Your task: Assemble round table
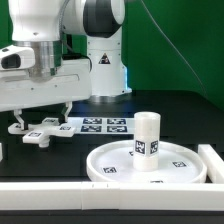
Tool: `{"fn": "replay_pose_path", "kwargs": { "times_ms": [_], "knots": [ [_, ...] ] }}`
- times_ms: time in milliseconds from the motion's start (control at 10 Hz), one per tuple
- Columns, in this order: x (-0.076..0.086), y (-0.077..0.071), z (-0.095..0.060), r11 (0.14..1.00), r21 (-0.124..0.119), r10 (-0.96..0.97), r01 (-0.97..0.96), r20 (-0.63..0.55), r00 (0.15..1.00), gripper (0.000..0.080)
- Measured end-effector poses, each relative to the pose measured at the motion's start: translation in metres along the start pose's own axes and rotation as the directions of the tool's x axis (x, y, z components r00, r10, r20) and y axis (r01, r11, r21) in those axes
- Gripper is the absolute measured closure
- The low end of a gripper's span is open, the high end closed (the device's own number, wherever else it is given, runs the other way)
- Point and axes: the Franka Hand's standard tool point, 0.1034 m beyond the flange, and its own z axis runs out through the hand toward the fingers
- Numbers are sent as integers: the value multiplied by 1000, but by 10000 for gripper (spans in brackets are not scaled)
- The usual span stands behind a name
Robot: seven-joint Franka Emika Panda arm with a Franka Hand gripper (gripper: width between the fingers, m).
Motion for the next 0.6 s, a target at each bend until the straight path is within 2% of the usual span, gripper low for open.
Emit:
{"fn": "replay_pose_path", "kwargs": {
  "times_ms": [100, 600],
  "knots": [
    [3, 1, -2, 999, -12, -49, 49, -2, 999, 150],
    [3, 1, -1, 997, -6, -79, 79, 6, 997, 150]
  ]
}}
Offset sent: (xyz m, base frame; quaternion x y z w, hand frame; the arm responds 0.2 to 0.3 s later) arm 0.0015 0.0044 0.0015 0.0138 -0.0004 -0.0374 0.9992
